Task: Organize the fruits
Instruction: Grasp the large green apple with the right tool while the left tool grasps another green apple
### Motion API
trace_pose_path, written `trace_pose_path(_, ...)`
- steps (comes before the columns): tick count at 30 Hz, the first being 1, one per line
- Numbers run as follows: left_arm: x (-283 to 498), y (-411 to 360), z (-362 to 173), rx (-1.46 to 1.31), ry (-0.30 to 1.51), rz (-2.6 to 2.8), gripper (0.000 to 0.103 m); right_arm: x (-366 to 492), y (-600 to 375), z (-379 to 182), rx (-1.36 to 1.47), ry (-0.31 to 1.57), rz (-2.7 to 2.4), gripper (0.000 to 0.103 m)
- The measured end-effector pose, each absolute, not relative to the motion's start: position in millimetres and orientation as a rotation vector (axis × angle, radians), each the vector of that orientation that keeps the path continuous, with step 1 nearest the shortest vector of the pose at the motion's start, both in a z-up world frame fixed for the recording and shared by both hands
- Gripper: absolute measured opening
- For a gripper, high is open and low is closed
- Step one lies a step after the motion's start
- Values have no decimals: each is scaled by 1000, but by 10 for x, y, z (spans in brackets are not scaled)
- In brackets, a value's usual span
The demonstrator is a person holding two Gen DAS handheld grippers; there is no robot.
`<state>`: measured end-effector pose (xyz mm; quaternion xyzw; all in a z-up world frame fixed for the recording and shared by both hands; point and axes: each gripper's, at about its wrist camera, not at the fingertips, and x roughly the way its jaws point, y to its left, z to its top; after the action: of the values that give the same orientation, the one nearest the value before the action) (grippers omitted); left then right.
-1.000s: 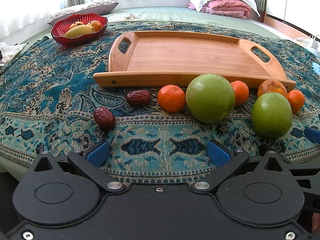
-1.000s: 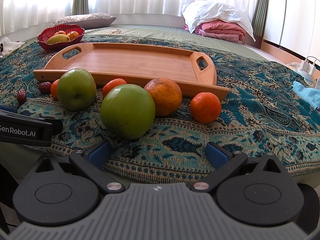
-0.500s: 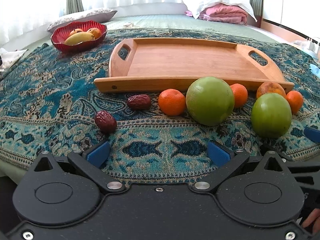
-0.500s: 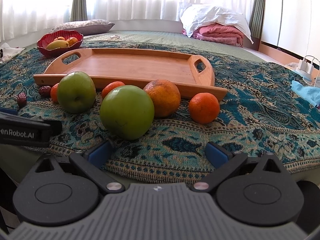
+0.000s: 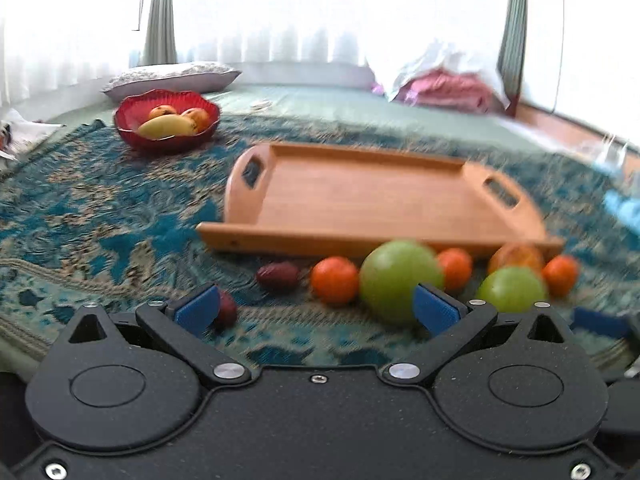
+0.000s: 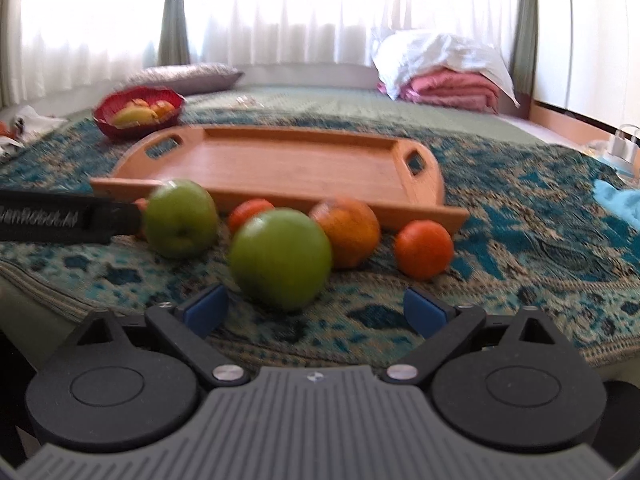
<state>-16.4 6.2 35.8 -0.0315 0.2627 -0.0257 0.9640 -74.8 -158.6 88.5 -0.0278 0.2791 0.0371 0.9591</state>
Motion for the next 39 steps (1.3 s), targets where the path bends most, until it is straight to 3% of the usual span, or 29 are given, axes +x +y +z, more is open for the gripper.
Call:
trace_pose_path(5,-104,-5,420,-65,516,-123,98,-739,-1476,927,-93,498,103,83)
trace_pose_path(12,-57,-125,405,-40,522,-175,81,-686,-1448,900,-77,500,116,66)
trace_pose_path(16,-28,-156,380,-48,534,-199,79,-675,-1426,861,-100,494,121,66)
trace_pose_path(24,23,-177,336,-83,573,-222,67,-644,-1476,772,-47,501,124,60)
trace_pose_path(32,59,-170,322,-99,589,-219,66,-794,-1654,867,25,485,78,60)
trace_pose_path(34,68,-190,306,-102,595,-223,62,-831,-1727,897,34,479,56,60)
trace_pose_path(35,70,-205,296,-102,599,-229,53,-842,-1758,911,36,477,47,60)
trace_pose_path(36,69,-223,283,-101,604,-236,50,-856,-1794,922,36,473,37,60)
trace_pose_path(39,49,-281,252,-76,597,-226,50,-908,-1865,938,16,461,8,60)
